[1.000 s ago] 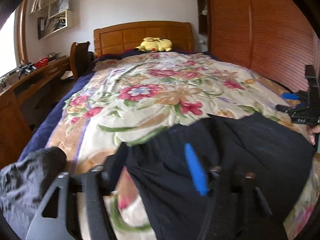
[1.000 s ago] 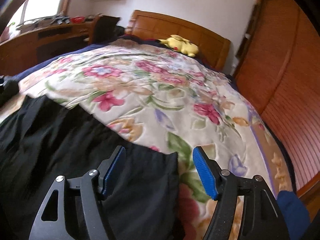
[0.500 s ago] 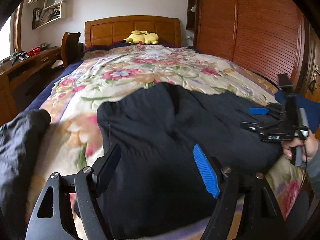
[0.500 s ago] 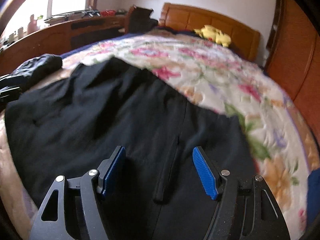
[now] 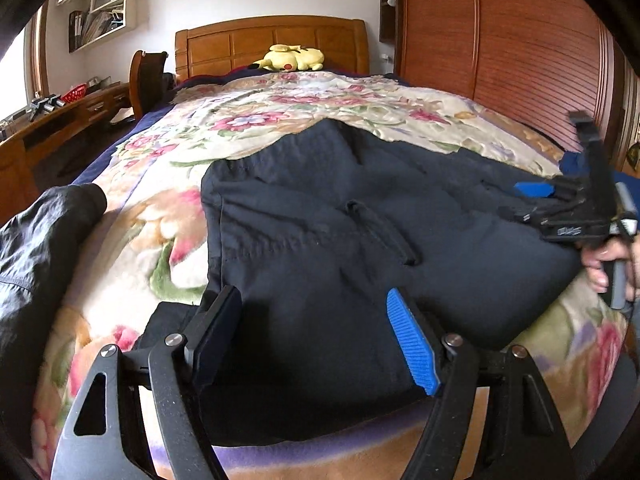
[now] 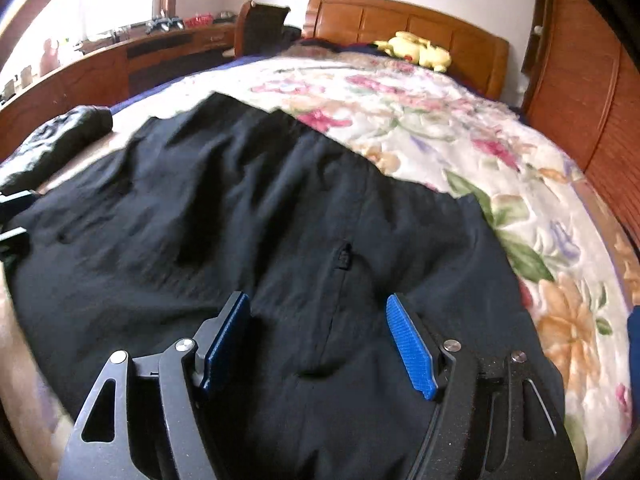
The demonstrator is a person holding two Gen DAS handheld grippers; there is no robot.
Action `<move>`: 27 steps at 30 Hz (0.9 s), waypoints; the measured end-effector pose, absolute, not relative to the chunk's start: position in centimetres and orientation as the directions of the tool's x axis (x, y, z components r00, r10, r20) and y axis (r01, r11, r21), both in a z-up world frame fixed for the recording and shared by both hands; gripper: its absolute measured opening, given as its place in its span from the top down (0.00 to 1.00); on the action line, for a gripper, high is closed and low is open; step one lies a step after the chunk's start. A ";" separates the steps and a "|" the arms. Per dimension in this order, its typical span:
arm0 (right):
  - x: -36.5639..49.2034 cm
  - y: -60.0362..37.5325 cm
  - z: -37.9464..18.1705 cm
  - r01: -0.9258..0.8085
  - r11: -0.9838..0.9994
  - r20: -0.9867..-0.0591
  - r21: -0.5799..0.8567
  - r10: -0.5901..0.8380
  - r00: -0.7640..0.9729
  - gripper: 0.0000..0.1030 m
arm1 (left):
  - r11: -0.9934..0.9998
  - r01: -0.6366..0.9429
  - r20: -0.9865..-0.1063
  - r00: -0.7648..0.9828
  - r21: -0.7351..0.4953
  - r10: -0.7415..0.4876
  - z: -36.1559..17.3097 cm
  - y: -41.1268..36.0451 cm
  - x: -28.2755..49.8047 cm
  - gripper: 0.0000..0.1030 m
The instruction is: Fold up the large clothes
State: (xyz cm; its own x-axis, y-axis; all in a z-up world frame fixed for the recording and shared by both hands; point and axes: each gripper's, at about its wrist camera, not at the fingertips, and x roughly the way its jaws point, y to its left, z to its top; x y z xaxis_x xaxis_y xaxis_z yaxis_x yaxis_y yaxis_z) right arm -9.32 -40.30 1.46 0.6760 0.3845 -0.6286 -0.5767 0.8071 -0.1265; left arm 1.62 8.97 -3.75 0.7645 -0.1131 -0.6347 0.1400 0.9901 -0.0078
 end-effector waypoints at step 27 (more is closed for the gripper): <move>-17.2 -39.5 1.2 -0.639 0.764 -0.595 -0.085 0.475 0.648 0.29 | 0.990 0.140 -0.634 0.768 0.028 -0.091 -4.8 8.6 1.1 0.26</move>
State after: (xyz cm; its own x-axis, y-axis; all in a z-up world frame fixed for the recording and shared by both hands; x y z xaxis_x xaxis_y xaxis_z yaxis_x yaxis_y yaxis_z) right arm -17.19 -39.50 1.23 0.6479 0.4750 -0.5954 -0.6390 0.7644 -0.0855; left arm 1.14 8.57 -4.84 0.7682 -0.0910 -0.6337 0.1405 0.9897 0.0282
